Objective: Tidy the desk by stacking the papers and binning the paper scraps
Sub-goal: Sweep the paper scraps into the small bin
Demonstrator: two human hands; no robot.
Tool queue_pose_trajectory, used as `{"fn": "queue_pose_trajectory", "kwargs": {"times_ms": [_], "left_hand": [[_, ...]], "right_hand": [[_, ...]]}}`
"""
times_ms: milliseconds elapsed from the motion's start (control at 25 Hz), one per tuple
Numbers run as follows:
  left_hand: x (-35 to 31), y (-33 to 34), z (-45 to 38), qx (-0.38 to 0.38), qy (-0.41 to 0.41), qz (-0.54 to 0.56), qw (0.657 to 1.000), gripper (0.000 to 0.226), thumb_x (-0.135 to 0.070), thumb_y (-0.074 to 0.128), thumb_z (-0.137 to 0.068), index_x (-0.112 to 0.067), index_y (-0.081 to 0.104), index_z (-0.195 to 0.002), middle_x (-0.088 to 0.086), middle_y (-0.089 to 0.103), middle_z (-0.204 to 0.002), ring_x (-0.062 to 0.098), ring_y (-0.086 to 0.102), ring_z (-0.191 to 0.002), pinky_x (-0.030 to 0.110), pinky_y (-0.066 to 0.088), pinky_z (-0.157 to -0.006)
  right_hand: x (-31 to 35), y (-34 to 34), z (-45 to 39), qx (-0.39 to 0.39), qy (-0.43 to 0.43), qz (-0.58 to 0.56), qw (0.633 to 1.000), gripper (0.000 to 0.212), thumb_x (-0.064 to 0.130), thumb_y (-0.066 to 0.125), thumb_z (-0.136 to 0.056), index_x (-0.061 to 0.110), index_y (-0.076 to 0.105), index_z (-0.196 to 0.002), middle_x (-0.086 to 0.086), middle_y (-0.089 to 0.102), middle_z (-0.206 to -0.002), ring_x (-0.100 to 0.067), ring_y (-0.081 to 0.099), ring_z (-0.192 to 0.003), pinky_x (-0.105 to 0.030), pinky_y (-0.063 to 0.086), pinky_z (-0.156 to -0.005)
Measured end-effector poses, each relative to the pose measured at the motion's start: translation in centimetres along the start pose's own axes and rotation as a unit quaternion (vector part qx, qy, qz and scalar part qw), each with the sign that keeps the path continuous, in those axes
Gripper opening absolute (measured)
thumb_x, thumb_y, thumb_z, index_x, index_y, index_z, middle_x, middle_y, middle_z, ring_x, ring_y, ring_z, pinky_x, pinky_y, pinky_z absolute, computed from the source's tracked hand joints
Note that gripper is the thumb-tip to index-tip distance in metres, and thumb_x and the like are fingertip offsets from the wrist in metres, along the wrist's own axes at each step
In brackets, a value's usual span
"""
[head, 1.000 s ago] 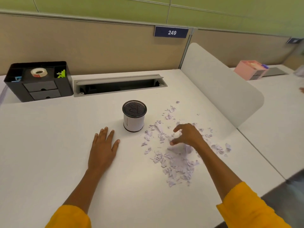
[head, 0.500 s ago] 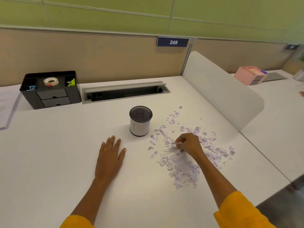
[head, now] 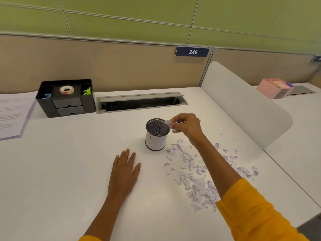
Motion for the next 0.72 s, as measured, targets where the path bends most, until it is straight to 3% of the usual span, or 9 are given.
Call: {"fn": "queue_pose_trajectory", "kwargs": {"times_ms": [200,400,480,600,720], "left_hand": [[0.2,0.0,-0.1,-0.001,-0.007,-0.003,1.0,0.071,-0.051,0.011,-0.096,-0.009,0.062,-0.121,0.016,0.055,-0.131,0.03,0.053,-0.121,0.034,0.02,-0.106],[0.4,0.3,-0.2,-0.007,-0.003,-0.007,1.0,0.057,-0.045,0.029,-0.09,-0.009,0.061,-0.122,0.016,0.053,-0.133,0.03,0.052,-0.123,0.034,0.019,-0.107],[0.4,0.3,-0.2,-0.016,0.002,-0.003,1.0,0.058,-0.044,0.03,-0.09,-0.008,0.059,-0.124,0.016,0.052,-0.135,0.03,0.05,-0.124,0.033,0.016,-0.108],[0.5,0.4,-0.2,-0.033,0.01,0.006,0.999,0.062,-0.046,0.026,-0.09,-0.008,0.056,-0.127,0.016,0.048,-0.139,0.03,0.045,-0.129,0.032,0.014,-0.11],[0.5,0.5,-0.2,-0.047,0.015,0.013,0.999,0.069,-0.051,0.019,-0.088,-0.009,0.052,-0.132,0.014,0.041,-0.144,0.029,0.037,-0.134,0.033,0.012,-0.112]], "right_hand": [[0.9,3.6,-1.7,0.034,-0.007,0.114,0.993,0.024,0.018,0.077,-0.077,0.005,0.071,-0.096,-0.012,0.07,-0.095,-0.023,0.067,-0.079,-0.032,0.055,-0.082],[1.6,2.7,-1.0,0.041,-0.048,0.066,0.996,0.042,0.011,0.077,-0.076,0.005,0.064,-0.115,-0.01,0.068,-0.113,-0.023,0.066,-0.1,-0.036,0.053,-0.093],[1.2,1.3,-0.2,0.024,-0.045,0.043,0.998,0.035,0.01,0.075,-0.077,0.007,0.066,-0.111,-0.009,0.069,-0.11,-0.022,0.068,-0.096,-0.035,0.055,-0.089],[-1.0,-1.3,2.1,0.027,-0.012,0.031,0.999,0.027,0.009,0.076,-0.076,0.006,0.07,-0.102,-0.008,0.071,-0.1,-0.023,0.069,-0.083,-0.025,0.057,-0.07],[-5.7,-3.6,5.1,0.083,0.052,0.167,0.981,0.029,0.018,0.082,-0.07,0.01,0.071,-0.096,-0.002,0.064,-0.095,-0.019,0.061,-0.088,-0.022,0.046,-0.066]]}}
Point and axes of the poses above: each hand's wrist, its own z-axis away from the middle knuckle, its own y-axis out of the palm, x = y × z, the point moved 4 cm from there along -z, towards the middle knuckle
